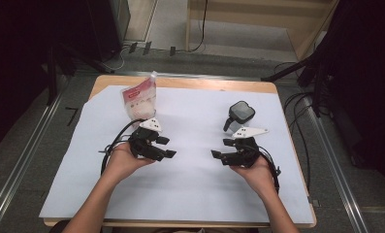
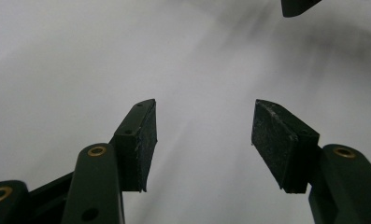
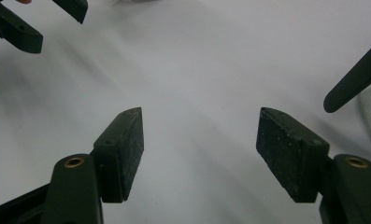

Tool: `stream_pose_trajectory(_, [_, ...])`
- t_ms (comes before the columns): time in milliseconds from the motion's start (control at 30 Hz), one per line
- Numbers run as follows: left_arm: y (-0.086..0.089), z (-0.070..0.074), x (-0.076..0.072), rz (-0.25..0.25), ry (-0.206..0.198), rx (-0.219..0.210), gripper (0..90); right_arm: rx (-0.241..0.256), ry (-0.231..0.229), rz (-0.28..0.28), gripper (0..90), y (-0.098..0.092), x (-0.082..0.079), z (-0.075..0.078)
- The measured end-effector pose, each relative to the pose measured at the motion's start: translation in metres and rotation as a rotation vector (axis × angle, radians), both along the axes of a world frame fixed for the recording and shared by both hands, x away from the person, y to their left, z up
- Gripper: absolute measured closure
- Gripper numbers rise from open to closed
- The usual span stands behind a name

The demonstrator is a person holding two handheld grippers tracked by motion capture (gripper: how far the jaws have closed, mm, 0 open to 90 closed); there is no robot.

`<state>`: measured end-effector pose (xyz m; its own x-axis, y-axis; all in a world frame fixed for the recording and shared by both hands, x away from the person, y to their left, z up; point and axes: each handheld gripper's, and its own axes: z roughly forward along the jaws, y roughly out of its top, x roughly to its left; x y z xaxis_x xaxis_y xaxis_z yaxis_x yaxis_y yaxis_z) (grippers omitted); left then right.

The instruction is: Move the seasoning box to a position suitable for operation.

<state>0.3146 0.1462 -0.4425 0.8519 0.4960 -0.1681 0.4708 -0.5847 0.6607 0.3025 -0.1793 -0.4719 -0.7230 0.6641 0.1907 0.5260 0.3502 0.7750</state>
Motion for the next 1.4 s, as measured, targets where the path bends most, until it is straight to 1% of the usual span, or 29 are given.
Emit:
stream_pose_trajectory(67, [0.001, 0.0, 0.0, 0.004, -0.004, -0.005, 41.5, 0.001, -0.005, 0.001, 33.4, -0.001, 0.0, -0.001])
stream_pose_trajectory(100, [0.002, 0.001, -0.001, 0.003, -0.024, 0.012, 41.1, -0.003, -0.008, -0.004, 33.5, -0.001, -0.001, -0.001])
stream_pose_trajectory(133, [0.002, 0.001, -0.001, 0.003, -0.024, 0.012, 40.8, -0.003, -0.008, -0.004, 33.5, -0.001, -0.001, -0.001])
stream_pose_trajectory(167, [0.004, 0.002, -0.003, 0.019, -0.037, 0.011, 41.4, -0.007, -0.016, -0.001, 34.6, -0.002, -0.001, -0.001])
stream_pose_trajectory(200, [0.005, 0.002, -0.004, 0.03, -0.031, 0.007, 41.8, -0.009, -0.019, -0.002, 34.9, -0.003, -0.001, -0.001])
stream_pose_trajectory(267, [0.006, 0.003, -0.004, 0.031, -0.033, 0.009, 41.9, -0.012, -0.022, -0.002, 35.1, -0.003, -0.001, -0.001])
stream_pose_trajectory(300, [0.008, 0.004, -0.005, 0.04, -0.027, 0.006, 41.5, -0.01, -0.031, -0.007, 36.1, -0.004, 0.0, 0.0])
stream_pose_trajectory(367, [0.01, 0.005, -0.005, 0.043, -0.019, 0.005, 41.4, -0.007, -0.032, -0.008, 36.5, -0.005, 0.0, 0.0])
stream_pose_trajectory(400, [0.011, 0.005, -0.005, 0.047, -0.018, 0.0, 41.0, 0.0, -0.03, -0.007, 36.5, -0.005, 0.0, 0.0])
stream_pose_trajectory(433, [0.012, 0.005, -0.005, 0.044, -0.016, -0.005, 39.9, -0.001, -0.029, -0.007, 36.5, -0.006, 0.0, 0.0])
stream_pose_trajectory(467, [0.012, 0.005, -0.005, 0.053, -0.016, -0.009, 38.8, -0.006, -0.029, -0.008, 36.4, -0.006, 0.0, 0.0])
stream_pose_trajectory(500, [0.013, 0.005, -0.004, 0.048, -0.004, -0.019, 37.4, -0.017, -0.029, -0.007, 36.2, -0.007, 0.0, -0.001])
stream_pose_trajectory(567, [0.013, 0.005, -0.004, 0.042, -0.002, -0.018, 37.3, -0.016, -0.035, -0.007, 36.2, -0.008, 0.0, -0.001])
stream_pose_trajectory(600, [0.013, 0.005, -0.004, 0.034, -0.005, -0.011, 37.3, -0.016, -0.035, -0.007, 36.2, -0.008, 0.0, -0.001])
stream_pose_trajectory(633, [0.012, 0.005, -0.005, 0.029, -0.02, 0.008, 37.3, -0.02, -0.037, -0.008, 36.2, -0.009, 0.0, -0.001])
stream_pose_trajectory(667, [0.011, 0.005, -0.005, 0.029, -0.022, 0.011, 37.3, -0.018, -0.035, -0.014, 36.3, -0.01, 0.0, -0.001])
stream_pose_trajectory(800, [0.011, 0.004, -0.005, 0.029, -0.012, -0.006, 36.6, -0.013, -0.036, -0.02, 37.3, -0.013, 0.0, 0.0])
stream_pose_trajectory(900, [0.012, 0.004, -0.005, 0.028, -0.013, 0.01, 36.1, -0.011, -0.037, -0.027, 38.3, -0.015, 0.001, 0.001])
stream_pose_trajectory(1000, [0.014, 0.005, -0.006, 0.028, -0.014, 0.011, 36.1, -0.013, -0.032, -0.028, 39.3, -0.017, 0.001, 0.0])
stream_pose_trajectory(1067, [0.015, 0.006, -0.006, 0.034, -0.019, 0.002, 36.1, -0.012, -0.028, -0.028, 40.1, -0.017, 0.002, 0.0])
stream_pose_trajectory(1167, [0.016, 0.006, -0.006, 0.036, -0.017, 0.007, 36.1, -0.008, -0.018, -0.026, 40.5, -0.019, 0.003, 0.0])
stream_pose_trajectory(1233, [0.016, 0.007, -0.007, 0.04, -0.015, 0.0, 36.1, -0.008, -0.012, -0.03, 41.1, -0.02, 0.003, 0.0])
stream_pose_trajectory(1267, [0.017, 0.007, -0.006, 0.038, -0.012, -0.006, 36.1, -0.006, -0.011, -0.028, 41.7, -0.02, 0.003, 0.001])
stream_pose_trajectory(1300, [0.017, 0.008, -0.006, 0.044, 0.0, -0.014, 36.1, -0.005, 0.0, -0.03, 41.8, -0.022, 0.003, 0.002])
stream_pose_trajectory(1333, [0.017, 0.008, -0.006, 0.044, 0.0, -0.014, 36.1, -0.005, 0.0, -0.03, 41.8, -0.022, 0.003, 0.002])
stream_pose_trajectory(1367, [0.018, 0.009, -0.006, 0.048, 0.002, -0.018, 36.2, -0.022, -0.016, -0.027, 41.5, -0.024, 0.003, 0.003])
stream_pose_trajectory(1400, [0.018, 0.01, -0.006, 0.047, 0.008, -0.02, 36.2, -0.022, -0.016, -0.027, 41.5, -0.024, 0.003, 0.003])
